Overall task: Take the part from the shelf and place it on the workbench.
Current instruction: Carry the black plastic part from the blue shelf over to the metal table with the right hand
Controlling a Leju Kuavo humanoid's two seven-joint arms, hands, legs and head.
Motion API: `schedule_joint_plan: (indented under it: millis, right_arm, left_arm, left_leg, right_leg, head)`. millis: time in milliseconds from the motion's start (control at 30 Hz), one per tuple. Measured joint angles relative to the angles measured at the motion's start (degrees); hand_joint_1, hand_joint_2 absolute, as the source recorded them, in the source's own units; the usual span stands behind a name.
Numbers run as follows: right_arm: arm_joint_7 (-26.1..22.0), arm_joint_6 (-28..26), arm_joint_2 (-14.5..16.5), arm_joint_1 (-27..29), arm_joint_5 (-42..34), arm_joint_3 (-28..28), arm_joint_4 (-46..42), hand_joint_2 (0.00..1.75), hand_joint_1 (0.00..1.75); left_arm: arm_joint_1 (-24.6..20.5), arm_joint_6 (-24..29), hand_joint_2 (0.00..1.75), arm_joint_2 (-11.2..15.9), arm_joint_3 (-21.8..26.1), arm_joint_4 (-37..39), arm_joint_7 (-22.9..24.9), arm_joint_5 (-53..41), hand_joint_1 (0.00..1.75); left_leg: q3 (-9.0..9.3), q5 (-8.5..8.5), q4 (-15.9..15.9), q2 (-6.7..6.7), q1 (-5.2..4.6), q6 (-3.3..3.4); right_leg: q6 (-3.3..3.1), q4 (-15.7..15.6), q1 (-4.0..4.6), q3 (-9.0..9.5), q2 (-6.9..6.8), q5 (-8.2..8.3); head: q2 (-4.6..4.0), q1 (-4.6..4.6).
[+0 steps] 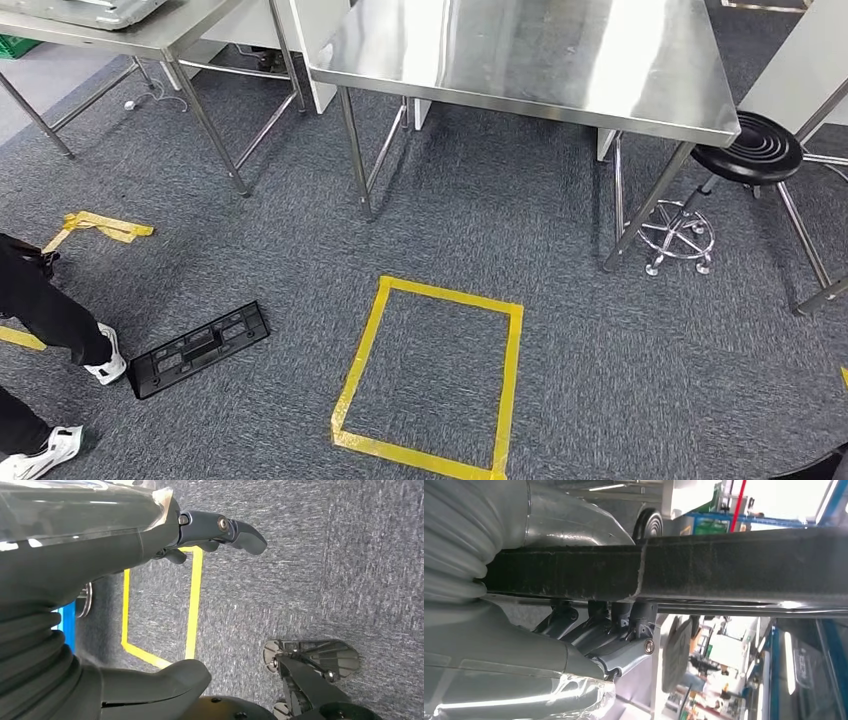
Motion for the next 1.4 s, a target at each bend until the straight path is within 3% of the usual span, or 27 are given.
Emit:
schedule_joint_plan:
  millis: [67, 167, 200, 267, 333, 367, 433, 500, 567, 600, 700, 733, 767, 800, 833, 867, 900, 933, 967, 1033, 1100, 1167, 1233, 1267, 1300, 1333, 1400]
  right_arm:
    - [0.01, 0.01, -0.06, 0.13, 0.02, 0.1, -0.02, 1.75, 1.75]
    - [0.01, 0.07, -0.07, 0.3, -0.04, 0.31, -0.02, 1.75, 1.75]
    - [0.01, 0.09, -0.07, 0.39, -0.06, 0.36, -0.02, 1.75, 1.75]
    - [0.01, 0.1, -0.07, 0.49, -0.1, 0.41, -0.02, 1.75, 1.75]
    - [-0.02, 0.1, -0.06, 0.5, -0.11, 0.49, 0.01, 1.75, 1.75]
    - [-0.03, 0.1, -0.08, 0.48, -0.12, 0.53, 0.02, 1.75, 1.75]
    - [-0.03, 0.11, -0.09, 0.56, -0.12, 0.62, 0.05, 1.75, 1.75]
    - [0.0, 0.13, -0.11, 0.67, -0.12, 0.75, 0.03, 1.75, 1.75]
    - [-0.04, 0.14, -0.2, 0.49, -0.12, 0.89, 0.07, 1.75, 1.75]
    - [-0.05, 0.15, -0.27, 0.38, -0.11, 0.93, 0.14, 1.75, 1.75]
    - [-0.04, 0.14, -0.43, 0.38, -0.19, 0.99, 0.3, 1.75, 1.75]
    - [-0.04, 0.14, -0.46, 0.43, -0.22, 0.99, 0.31, 1.75, 1.75]
    - [-0.05, 0.12, -0.5, 0.46, -0.23, 0.99, 0.32, 1.75, 1.75]
    - [-0.05, 0.11, -0.55, 0.5, -0.25, 0.99, 0.33, 1.75, 1.75]
    - [-0.06, 0.1, -0.58, 0.59, -0.26, 0.99, 0.47, 1.75, 1.75]
    - [-0.08, 0.08, -0.61, 0.65, -0.27, 0.98, 0.61, 1.75, 1.75]
    - [-0.04, 0.07, -0.62, 0.72, -0.27, 0.99, 0.74, 1.75, 1.75]
    - [-0.04, 0.03, -0.61, 0.81, -0.28, 0.99, 0.8, 1.75, 1.75]
    - [-0.04, -0.01, -0.61, 0.78, -0.28, 0.98, 0.7, 1.75, 1.75]
    - [-0.07, -0.06, -0.6, 0.78, -0.25, 0.99, 0.43, 1.75, 1.75]
    - [-0.1, -0.07, -0.62, 0.71, -0.2, 1.04, 0.27, 1.75, 1.75]
    - [-0.11, -0.07, -0.58, 0.74, -0.21, 1.08, 0.25, 1.75, 1.75]
    - [-0.09, -0.07, -0.56, 0.77, -0.22, 1.07, 0.25, 1.75, 1.75]
    - [-0.08, -0.07, -0.55, 0.76, -0.22, 1.07, 0.25, 1.75, 1.75]
    - [-0.07, -0.07, -0.55, 0.74, -0.21, 1.09, 0.25, 1.75, 1.75]
    - [-0.06, -0.05, -0.55, 0.74, -0.2, 1.13, 0.26, 1.75, 1.75]
    - [0.01, 0.0, -0.57, 0.61, -0.14, 1.22, 0.37, 1.75, 1.75]
  left_arm:
    - [-0.01, 0.21, 1.75, 0.0, 0.22, -0.02, -0.02, 0.05, 0.0]
    - [0.24, 0.28, 1.75, -0.05, 0.36, -0.01, -0.04, 0.15, 0.0]
    - [0.37, 0.28, 1.75, -0.05, 0.38, -0.01, -0.04, 0.22, 0.0]
    - [0.63, 0.28, 1.75, -0.01, 0.4, -0.01, -0.04, 0.35, 0.0]
    - [0.9, 0.28, 1.75, 0.19, 0.42, 0.1, -0.03, 0.44, 0.0]
    - [0.98, 0.27, 1.75, 0.26, 0.42, 0.2, -0.04, 0.46, 0.0]
    - [0.95, 0.27, 1.75, 0.36, 0.43, 0.37, -0.04, 0.52, 0.0]
    - [0.82, 0.29, 1.75, 0.34, 0.45, 0.36, -0.04, 0.56, 0.0]
    - [0.91, 0.3, 1.75, 0.33, 0.45, 0.38, -0.05, 0.56, 0.0]
    - [1.0, 0.3, 1.75, 0.33, 0.45, 0.41, -0.05, 0.56, 0.0]
    - [1.26, 0.27, 1.75, 0.22, 0.45, 0.48, -0.03, 0.53, 0.0]
    - [1.33, 0.29, 1.75, 0.16, 0.45, 0.48, -0.02, 0.51, 0.0]
    - [1.36, 0.34, 1.75, 0.13, 0.45, 0.48, -0.02, 0.49, 0.0]
    - [1.39, 0.4, 1.75, 0.12, 0.45, 0.48, -0.02, 0.46, 0.0]
    - [1.47, 0.49, 1.75, 0.27, 0.46, 0.61, 0.03, 0.44, 0.0]
    - [1.61, 0.55, 1.75, 0.31, 0.46, 0.7, 0.06, 0.38, 0.0]
    - [1.66, 0.6, 1.75, 0.36, 0.46, 0.79, 0.13, 0.32, 0.0]
    - [1.61, 0.62, 1.75, 0.4, 0.46, 0.86, 0.18, 0.27, 0.0]
    - [1.38, 0.63, 1.75, 0.28, 0.46, 0.81, 0.19, 0.21, 0.0]
    - [0.59, 0.63, 1.75, 0.24, 0.48, 0.76, 0.19, 0.16, 0.0]
    - [0.11, 0.62, 1.75, 0.14, 0.47, 0.74, 0.18, 0.15, 0.0]
    - [0.16, 0.62, 1.75, 0.04, 0.46, 0.74, 0.2, 0.14, 0.0]
    - [0.37, 0.63, 1.75, 0.02, 0.45, 0.75, 0.23, 0.15, 0.0]
    - [0.47, 0.63, 1.75, 0.03, 0.45, 0.77, 0.25, 0.16, 0.0]
    - [0.56, 0.63, 1.75, 0.05, 0.46, 0.78, 0.25, 0.16, 0.0]
    - [0.67, 0.63, 1.75, 0.12, 0.46, 0.81, 0.25, 0.19, 0.0]
    - [0.97, 0.62, 1.75, 0.28, 0.49, 0.88, 0.25, 0.33, 0.0]
  left_leg:
    - [-1.94, -1.39, 4.06, -0.88, 0.28, -0.6]
    - [-10.63, -4.59, 16.73, -1.84, 0.48, -1.19]
    - [-13.0, -3.89, 18.75, -1.9, 0.49, -1.23]
    - [-14.5, 1.26, 15.95, -1.92, 0.47, -0.96]
    - [-13.2, 6.94, 9.69, -2.13, 0.2, -0.21]
    - [-12.56, 8.25, 7.71, -2.21, -0.03, 0.3]
    - [-11.67, 7.43, 6.59, -2.25, -0.66, 1.42]
    - [-9.2, 5.45, 3.71, -2.06, -0.79, 2.33]
    - [-5.28, 4.05, 0.12, -2.1, -0.45, 2.77]
    - [-3.33, 3.71, -1.34, -2.24, -0.26, 2.79]
    - [2.21, 2.07, -4.78, -2.75, -0.06, 2.61]
    - [4.05, 1.32, -5.59, -2.95, 0.07, 2.39]
    - [5.78, 0.4, -6.14, -3.1, 0.27, 2.11]
    - [7.43, -0.7, -6.44, -3.2, 0.53, 1.75]
    - [8.9, -1.97, -6.49, -3.23, 0.65, 1.32]
    - [10.05, -3.28, -6.39, -3.19, 0.68, 0.85]
    - [10.91, -4.42, -6.39, -3.06, 0.6, 0.37]
    - [11.66, -5.24, -6.41, -2.85, 0.5, -0.08]
    - [11.74, -5.32, -5.85, -2.67, 0.54, -0.42]
    - [8.86, -3.1, 0.19, -2.43, 0.82, -0.87]
    - [2.13, -1.44, 10.56, -2.39, 1.0, -1.22]
    - [-4.09, -4.63, 16.73, -2.32, 0.99, -1.41]
    - [-8.33, -9.8, 17.02, -2.27, 0.93, -1.25]
    - [-9.72, -11.05, 15.51, -2.26, 0.83, -1.0]
    - [-10.64, -10.11, 13.06, -2.25, 0.64, -0.54]
    - [-11.13, -6.43, 9.89, -2.22, 0.32, 0.24]
    - [-11.29, 3.84, 4.1, -2.75, -0.53, 1.68]
  right_leg:
    - [-1.02, -0.21, -0.42, 1.39, 0.28, -0.54]
    - [-1.93, -0.26, -0.38, 3.24, 0.57, -2.46]
    - [-1.92, -0.27, -0.32, 4.02, 0.81, -3.26]
    - [-1.76, -0.35, -0.28, 6.15, 1.32, -5.09]
    - [-1.4, -0.74, -0.31, 8.53, 1.69, -6.97]
    - [-1.04, -1.11, -0.31, 9.27, 1.89, -7.6]
    - [0.03, -2.21, -0.34, 10.38, 2.14, -7.94]
    - [1.45, -1.25, -0.26, 10.81, 2.13, -6.59]
    - [2.01, 4.94, 0.06, 7.97, 1.69, -4.51]
    - [1.71, 8.95, 0.19, 5.38, 1.45, -4.34]
    - [0.14, 14.52, 0.26, -2.11, 1.19, -9.55]
    - [0.13, 13.58, 0.1, -3.84, 1.15, -11.58]
    - [0.81, 11.5, -0.2, -5.16, 1.06, -12.25]
    - [2.08, 8.64, -0.61, -6.24, 0.81, -10.83]
    - [3.91, 5.86, -1.04, -7.12, 0.13, -6.51]
    - [5.03, 3.58, -1.28, -7.56, -0.76, -1.6]
    - [5.21, 2.45, -1.16, -7.56, -1.36, 2.56]
    - [4.53, 2.25, -1.08, -7.34, -1.77, 5.1]
    - [3.12, 2.34, -0.86, -6.9, -1.67, 5.13]
    - [1.1, 2.14, -1.14, -5.71, -0.99, 3.94]
    - [-0.38, 1.07, -1.19, -3.58, -0.62, 2.79]
    - [-1.16, -0.24, -0.92, -0.8, -0.27, 1.52]
    - [-1.22, -1.46, -0.71, 2.43, 0.29, 0.05]
    - [-1.2, -1.92, -0.59, 3.98, 0.55, -0.79]
    - [-1.15, -2.25, -0.43, 5.4, 0.71, -1.67]
    - [-1.1, -2.5, -0.43, 6.55, 0.84, -2.58]
    - [-0.68, -2.58, 0.02, 8.53, 1.32, -4.55]
  head:
    - [0.01, -0.25]
    - [0.02, -0.43]
    - [0.02, -0.42]
    - [0.02, -0.44]
    - [0.01, -0.29]
    - [0.01, -0.19]
    - [0.0, -0.3]
    - [0.01, -0.55]
    - [0.01, -0.37]
    - [0.01, -0.26]
    - [0.0, -0.12]
    - [0.01, -0.08]
    - [0.01, -0.06]
    - [0.01, -0.04]
    - [0.0, 0.18]
    - [0.0, 0.42]
    - [-0.01, 0.46]
    - [-0.01, 0.48]
    - [0.0, 0.3]
    - [0.01, -0.02]
    - [0.02, -0.15]
    - [0.02, -0.18]
    - [0.02, -0.2]
    - [0.02, -0.21]
    - [0.02, -0.22]
    - [0.02, -0.21]
    - [0.01, -0.14]
